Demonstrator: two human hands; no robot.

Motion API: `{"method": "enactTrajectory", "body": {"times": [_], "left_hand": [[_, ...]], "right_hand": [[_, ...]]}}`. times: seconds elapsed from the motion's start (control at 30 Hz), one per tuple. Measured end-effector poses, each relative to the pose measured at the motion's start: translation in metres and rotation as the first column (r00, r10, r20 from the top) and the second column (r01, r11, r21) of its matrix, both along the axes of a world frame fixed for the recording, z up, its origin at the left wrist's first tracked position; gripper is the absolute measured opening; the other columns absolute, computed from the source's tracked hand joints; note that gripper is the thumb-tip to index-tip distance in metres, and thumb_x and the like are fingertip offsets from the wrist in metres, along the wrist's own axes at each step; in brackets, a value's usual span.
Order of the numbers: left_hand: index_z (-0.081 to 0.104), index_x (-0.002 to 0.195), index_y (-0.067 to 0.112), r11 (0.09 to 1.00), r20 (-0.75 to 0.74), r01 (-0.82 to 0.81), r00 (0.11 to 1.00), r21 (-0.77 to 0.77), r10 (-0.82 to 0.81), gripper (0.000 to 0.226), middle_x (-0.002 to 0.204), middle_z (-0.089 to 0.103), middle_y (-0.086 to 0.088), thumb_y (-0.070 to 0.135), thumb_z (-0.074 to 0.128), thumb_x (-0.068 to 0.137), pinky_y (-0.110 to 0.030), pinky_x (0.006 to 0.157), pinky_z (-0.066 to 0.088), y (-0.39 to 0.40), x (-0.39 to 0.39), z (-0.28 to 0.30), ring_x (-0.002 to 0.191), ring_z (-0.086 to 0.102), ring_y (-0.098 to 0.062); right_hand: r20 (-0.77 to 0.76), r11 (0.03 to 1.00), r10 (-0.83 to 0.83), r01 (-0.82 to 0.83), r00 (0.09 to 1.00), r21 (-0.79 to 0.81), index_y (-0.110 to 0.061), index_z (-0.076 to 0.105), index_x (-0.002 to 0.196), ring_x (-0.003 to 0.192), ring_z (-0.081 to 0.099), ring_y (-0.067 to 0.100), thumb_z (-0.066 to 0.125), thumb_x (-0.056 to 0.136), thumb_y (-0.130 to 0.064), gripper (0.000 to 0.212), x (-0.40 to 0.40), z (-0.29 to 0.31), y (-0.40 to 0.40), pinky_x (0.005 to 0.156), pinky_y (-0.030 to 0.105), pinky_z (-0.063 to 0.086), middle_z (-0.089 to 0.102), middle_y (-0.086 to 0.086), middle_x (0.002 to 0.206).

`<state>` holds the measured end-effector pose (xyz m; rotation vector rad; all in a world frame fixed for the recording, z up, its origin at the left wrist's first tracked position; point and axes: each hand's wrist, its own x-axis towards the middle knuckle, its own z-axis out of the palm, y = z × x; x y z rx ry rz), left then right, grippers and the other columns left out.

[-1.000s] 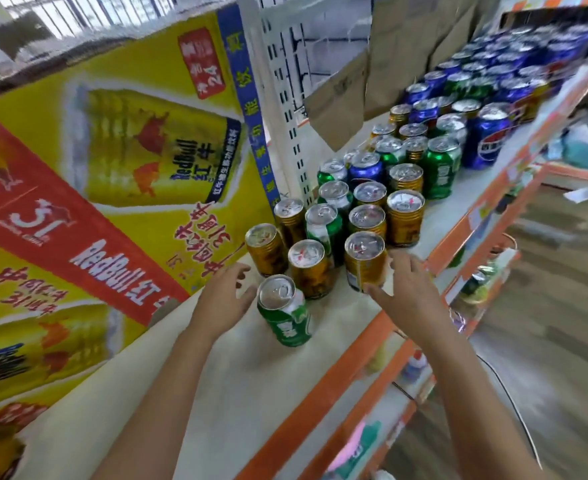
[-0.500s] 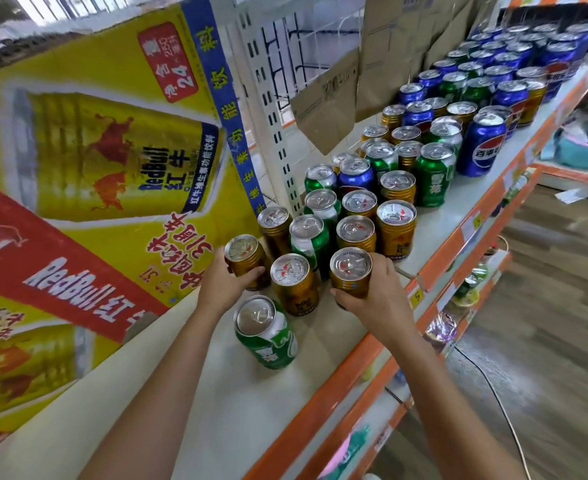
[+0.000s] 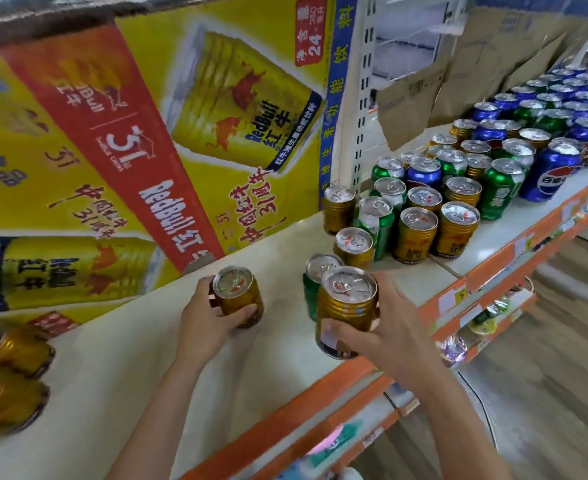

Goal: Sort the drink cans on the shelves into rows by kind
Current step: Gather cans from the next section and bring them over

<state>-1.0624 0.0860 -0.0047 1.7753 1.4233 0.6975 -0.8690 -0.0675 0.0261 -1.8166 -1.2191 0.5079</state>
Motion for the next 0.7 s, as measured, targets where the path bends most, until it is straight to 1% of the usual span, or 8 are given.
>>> {"method": "enactTrajectory", "body": {"times": [0.07,0.1,0.17,0.23,0.27,0.4,0.6,0.7], "left_hand": [[0.048,0.113,0.02,0.999,0.034,-0.045,0.998,0.0,0.045,0.062,0.099,0.056,0.006,0.017,0.086,0.064,-0.006,0.06,0.039,-0.01,-0.027,-0.001,0.079,0.055,-0.008],[0.047,0.11,0.021,0.998,0.05,-0.064,0.997,-0.003,0.064,0.061,0.097,0.057,0.007,0.016,0.086,0.063,-0.003,0.058,0.039,-0.015,-0.04,-0.001,0.078,0.055,-0.004],[0.049,0.109,0.023,0.994,0.054,-0.113,0.992,0.003,0.113,0.062,0.098,0.059,0.005,0.02,0.087,0.061,-0.006,0.059,0.04,-0.022,-0.068,-0.002,0.082,0.06,-0.01],[0.05,0.115,0.021,0.983,0.007,-0.183,0.983,0.024,0.183,0.067,0.101,0.059,0.004,0.027,0.088,0.06,-0.017,0.064,0.04,-0.03,-0.096,-0.001,0.085,0.058,-0.014],[0.05,0.118,0.019,0.974,-0.011,-0.225,0.974,0.028,0.225,0.069,0.101,0.057,0.005,0.028,0.087,0.061,-0.017,0.065,0.039,-0.034,-0.11,-0.001,0.085,0.055,-0.013],[0.052,0.117,0.014,0.93,0.024,-0.366,0.931,0.044,0.365,0.066,0.098,0.055,0.007,0.023,0.087,0.062,0.0,0.057,0.036,-0.053,-0.163,-0.001,0.084,0.05,-0.009],[0.052,0.109,0.026,0.859,0.089,-0.511,0.857,0.031,0.507,0.06,0.096,0.06,0.013,0.025,0.088,0.06,-0.004,0.063,0.036,-0.079,-0.234,-0.002,0.084,0.055,-0.004],[0.054,0.11,0.023,0.821,0.126,-0.57,0.817,0.033,0.563,0.061,0.096,0.062,0.013,0.024,0.088,0.06,-0.002,0.063,0.038,-0.091,-0.269,-0.003,0.083,0.055,0.006]], "right_hand": [[0.006,0.997,0.083,-0.083,0.997,-0.002,-0.037,0.042,0.116,0.099,0.056,0.005,0.07,0.059,-0.064,0.069,-0.024,-0.001,0.011,0.08,0.03,0.05,0.058,-0.013,0.11],[0.021,0.992,0.124,-0.124,0.992,-0.011,-0.035,0.042,0.119,0.103,0.056,0.008,0.068,0.058,-0.066,0.073,-0.036,-0.004,0.018,0.084,0.034,0.05,0.058,-0.011,0.113],[0.039,0.979,0.204,-0.202,0.978,-0.034,-0.029,0.043,0.12,0.107,0.054,0.012,0.072,0.061,-0.061,0.074,-0.06,-0.009,0.031,0.088,0.037,0.048,0.056,-0.008,0.115],[0.032,0.962,0.27,-0.268,0.962,-0.053,-0.025,0.042,0.119,0.107,0.053,0.013,0.078,0.065,-0.052,0.07,-0.084,-0.016,0.044,0.089,0.034,0.047,0.055,-0.006,0.115],[0.04,0.951,0.305,-0.302,0.951,-0.067,-0.024,0.042,0.119,0.107,0.053,0.013,0.078,0.066,-0.05,0.069,-0.096,-0.019,0.05,0.088,0.031,0.046,0.054,-0.005,0.115],[0.061,0.879,0.464,-0.45,0.884,-0.159,-0.021,0.041,0.124,0.108,0.051,0.013,0.08,0.067,-0.043,0.072,-0.142,-0.028,0.074,0.084,0.023,0.04,0.047,-0.007,0.118],[-0.026,0.788,0.598,-0.593,0.801,-0.165,-0.019,0.046,0.122,0.108,0.053,0.015,0.086,0.06,-0.037,0.076,-0.214,-0.038,0.1,0.092,0.032,0.046,0.048,-0.004,0.119],[-0.059,0.752,0.644,-0.645,0.763,-0.141,-0.021,0.047,0.121,0.103,0.052,0.012,0.086,0.06,-0.035,0.073,-0.251,-0.037,0.11,0.088,0.026,0.045,0.049,-0.007,0.112]]}}
